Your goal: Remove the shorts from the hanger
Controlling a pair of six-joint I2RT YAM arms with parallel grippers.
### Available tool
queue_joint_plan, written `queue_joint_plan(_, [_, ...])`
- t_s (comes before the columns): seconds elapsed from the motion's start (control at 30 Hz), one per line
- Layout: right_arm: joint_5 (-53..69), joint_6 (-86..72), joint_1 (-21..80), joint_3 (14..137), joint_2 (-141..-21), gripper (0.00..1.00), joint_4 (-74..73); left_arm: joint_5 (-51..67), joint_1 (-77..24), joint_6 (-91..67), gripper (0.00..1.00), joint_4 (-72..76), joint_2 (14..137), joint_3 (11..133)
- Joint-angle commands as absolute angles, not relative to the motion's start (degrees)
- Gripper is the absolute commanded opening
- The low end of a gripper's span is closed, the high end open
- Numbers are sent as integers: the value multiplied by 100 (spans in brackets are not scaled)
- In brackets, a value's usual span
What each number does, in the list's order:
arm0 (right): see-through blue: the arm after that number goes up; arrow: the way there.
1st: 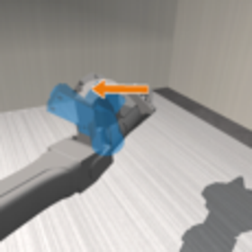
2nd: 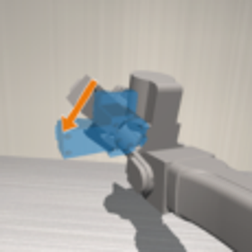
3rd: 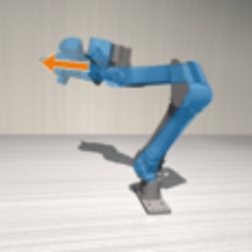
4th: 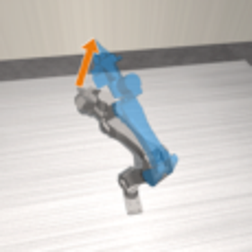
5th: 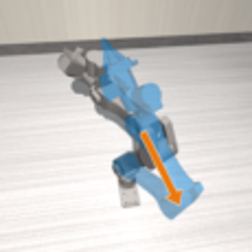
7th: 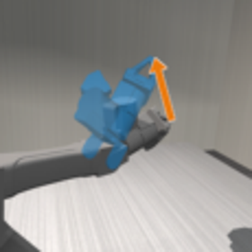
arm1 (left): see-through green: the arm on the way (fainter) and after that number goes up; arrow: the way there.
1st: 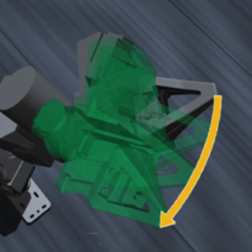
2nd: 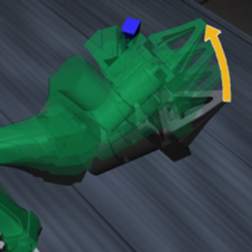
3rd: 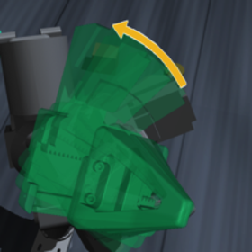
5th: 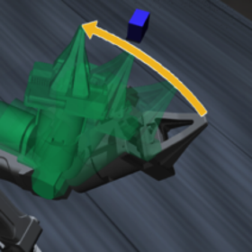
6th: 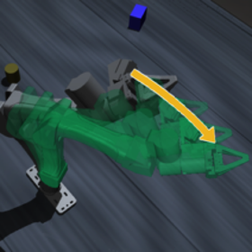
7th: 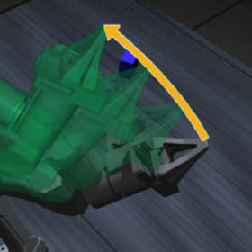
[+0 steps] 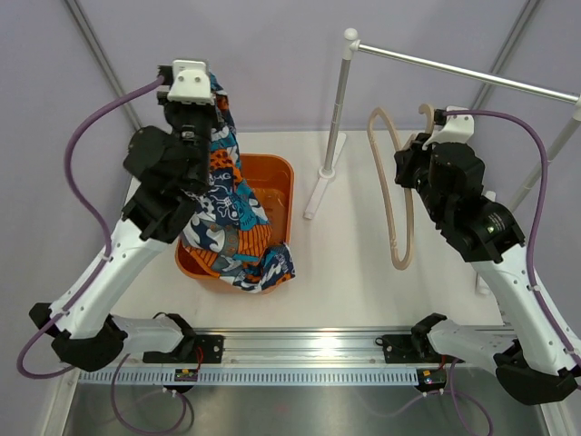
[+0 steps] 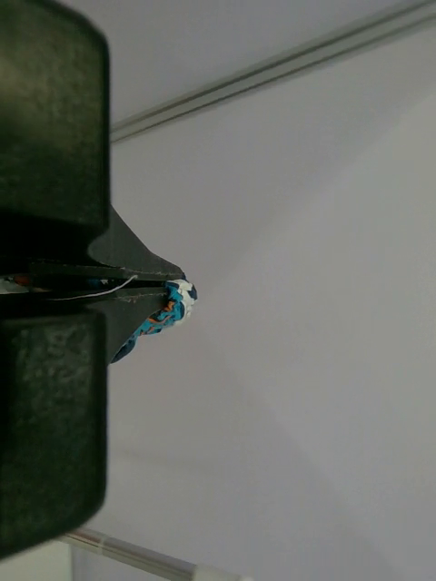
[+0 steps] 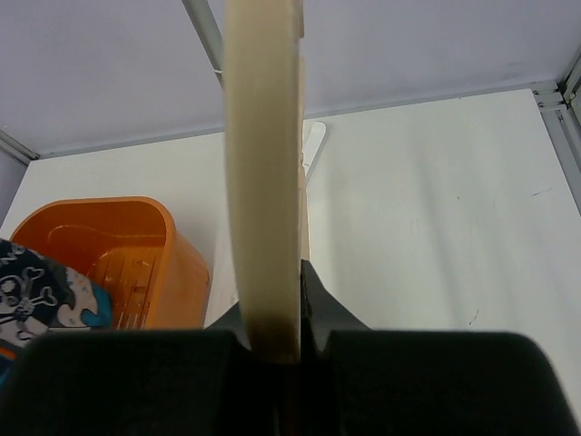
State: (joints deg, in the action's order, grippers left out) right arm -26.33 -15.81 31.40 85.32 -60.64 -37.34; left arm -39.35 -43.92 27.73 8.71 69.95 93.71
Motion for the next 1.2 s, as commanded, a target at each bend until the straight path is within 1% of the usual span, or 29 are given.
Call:
queue_joint_plan(0.0, [-2760, -1538, 3190, 8481, -5933, 0, -3551, -2894, -4034, 1284, 0, -269, 7241, 9211])
queue_joint_plan(0.1, [-2786, -1538, 3199, 8464, -5933, 0, -3577, -3048, -4017, 933, 0, -754, 7531, 9211])
queue_joint_plan(0.17, [-2786, -1564, 3199, 8420, -5889, 0, -3577, -3225, -3973, 478, 0, -896, 7716, 8957])
queue_joint_plan(0.23, [-2769, -1591, 3191, 8297, -5827, 0, -3542, -3340, -3885, 55, 0, -1037, 7769, 8650])
queue_joint_plan(0.33, [-2760, -1635, 3190, 8183, -5757, 0, -3533, -3209, -3552, -1183, 0, -1221, 7831, 7912])
queue_joint_plan(0.37, [-2760, -1652, 3190, 8165, -5748, 0, -3542, -2843, -3246, -1952, 0, -1352, 7892, 7562])
queue_joint_plan(0.43, [-2769, -1670, 3199, 8156, -5748, 0, -3586, -2533, -2754, -2703, 0, -1458, 8006, 7200])
queue_joint_plan(0.47, [-2769, -1679, 3191, 8156, -5739, 0, -3621, -2192, -2586, -3342, 0, -1494, 8137, 6859])
queue_joint_plan(0.57, [-2786, -1687, 3199, 8165, -5669, 0, -3665, -1515, -2075, -4224, 0, -1381, 8471, 6243])
queue_joint_plan(0.63, [-2777, -1679, 3190, 8183, -5625, 0, -3709, -1188, -1804, -4551, 0, -1284, 8674, 6022])
queue_joint_plan(0.67, [-2777, -1687, 3190, 8200, -5625, 0, -3735, -830, -1715, -4883, 0, -1179, 8779, 5916])
queue_joint_plan(0.77, [-2760, -1670, 3199, 8262, -5634, 0, -3823, -100, -1459, -5290, 0, -880, 9210, 5582])
queue_joint_plan(0.8, [-2768, -1670, 3191, 8270, -5634, 0, -3841, -62, -1450, -5300, 2, -844, 9307, 5520])
queue_joint_plan(0.87, [-2777, -1635, 3190, 8271, -5625, 0, -3867, -149, -1468, -5230, 30, -844, 9264, 5485])
queue_joint_plan(1.03, [-2734, -1582, 3199, 8297, -5651, 0, -3920, -413, -1468, -5001, 79, -1063, 8501, 5527])
queue_joint_plan(1.07, [-2707, -1591, 3191, 8314, -5660, 0, -3920, -491, -1468, -4923, 93, -1229, 8369, 5589])
queue_joint_plan(1.1, [-2664, -1591, 3190, 8332, -5669, 0, -3929, -527, -1468, -4887, 99, -1335, 8228, 5651])
queue_joint_plan(1.17, [-2558, -1530, 3190, 8332, -5695, 0, -3929, -562, -1468, -4747, 99, -1537, 7806, 5827])
